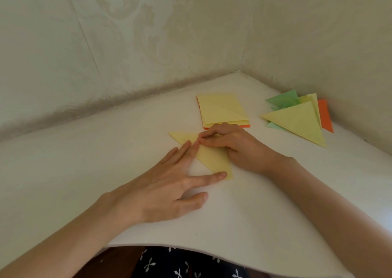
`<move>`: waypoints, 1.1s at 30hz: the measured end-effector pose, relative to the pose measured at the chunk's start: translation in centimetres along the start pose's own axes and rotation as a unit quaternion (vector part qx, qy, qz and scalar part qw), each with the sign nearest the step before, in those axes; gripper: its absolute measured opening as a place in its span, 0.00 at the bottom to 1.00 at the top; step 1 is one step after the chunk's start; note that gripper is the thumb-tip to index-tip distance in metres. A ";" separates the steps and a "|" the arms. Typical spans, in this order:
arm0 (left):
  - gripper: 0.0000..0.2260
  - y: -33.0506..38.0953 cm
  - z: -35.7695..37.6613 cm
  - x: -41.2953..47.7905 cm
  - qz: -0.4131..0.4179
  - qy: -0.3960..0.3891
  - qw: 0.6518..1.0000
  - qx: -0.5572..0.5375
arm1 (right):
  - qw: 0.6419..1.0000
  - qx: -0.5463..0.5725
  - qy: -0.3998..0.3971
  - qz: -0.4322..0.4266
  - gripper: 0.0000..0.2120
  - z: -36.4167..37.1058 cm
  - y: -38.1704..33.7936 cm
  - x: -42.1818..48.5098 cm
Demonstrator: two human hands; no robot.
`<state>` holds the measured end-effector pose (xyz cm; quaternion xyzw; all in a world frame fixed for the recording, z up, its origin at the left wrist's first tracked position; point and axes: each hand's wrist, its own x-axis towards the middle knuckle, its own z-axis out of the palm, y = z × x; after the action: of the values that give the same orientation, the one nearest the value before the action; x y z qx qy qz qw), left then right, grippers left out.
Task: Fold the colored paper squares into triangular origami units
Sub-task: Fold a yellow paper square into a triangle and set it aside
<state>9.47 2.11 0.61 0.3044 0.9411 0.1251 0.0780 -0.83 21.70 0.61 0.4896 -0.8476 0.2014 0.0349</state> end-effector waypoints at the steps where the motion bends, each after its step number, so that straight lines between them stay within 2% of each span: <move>1: 0.20 0.1 -0.1 0.0 0.002 -0.011 1.000 -0.005 | 1.000 0.004 0.001 0.002 0.24 0.1 0.1 0.0; 4: 0.21 -0.3 -0.1 -0.2 0.012 -0.003 1.000 -0.015 | 0.999 0.029 0.003 0.023 0.24 0.0 0.0 -0.1; 8: 0.22 -1.5 -0.2 -0.4 0.014 0.115 0.993 -0.014 | 0.999 0.012 0.002 0.041 0.22 -0.5 -0.7 -0.7; 10: 0.17 -1.9 -0.3 -0.4 0.026 0.175 0.984 0.025 | 0.999 -0.010 -0.005 0.044 0.21 -0.9 -0.9 -1.1; 13: 0.09 -1.9 -0.7 -0.4 0.021 0.240 0.970 -0.012 | 0.998 -0.036 -0.011 0.047 0.20 -1.3 -1.5 -1.5; 16: 0.19 -1.7 -1.0 -0.4 -0.023 0.238 0.970 -0.039 | 0.994 -0.092 -0.017 0.060 0.23 -1.4 -2.7 -1.4; 19: 0.26 -1.9 -0.8 -0.1 -0.054 0.231 0.971 -0.006 | 0.989 -0.110 -0.047 0.086 0.32 -1.9 -3.6 -1.2; 21: 0.25 -2.4 -0.5 0.2 -0.052 0.233 0.970 0.055 | 0.984 -0.094 -0.097 0.112 0.37 -2.4 -3.8 -1.2; 23: 0.20 -3.0 -0.1 0.2 -0.058 0.243 0.964 0.091 | 0.981 -0.066 -0.137 0.123 0.34 -2.9 -3.6 -1.3; 28: 0.16 -4.6 0.0 0.4 -0.078 0.290 0.946 0.123 | 0.986 -0.007 -0.135 0.093 0.27 -3.5 -3.1 -1.8; 31: 0.12 -4.2 -0.1 0.5 -0.014 0.301 0.951 0.073 | 0.994 0.006 -0.088 0.069 0.23 -2.8 -2.8 -1.6; 33: 0.12 -3.3 0.0 0.3 0.002 0.264 0.965 0.002 | 0.996 0.004 -0.068 0.063 0.22 -2.2 -2.6 -1.6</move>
<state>7.42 -0.33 -0.36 0.2630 0.9279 0.1989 -0.1741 1.90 22.66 3.07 0.4483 -0.8762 0.1730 -0.0375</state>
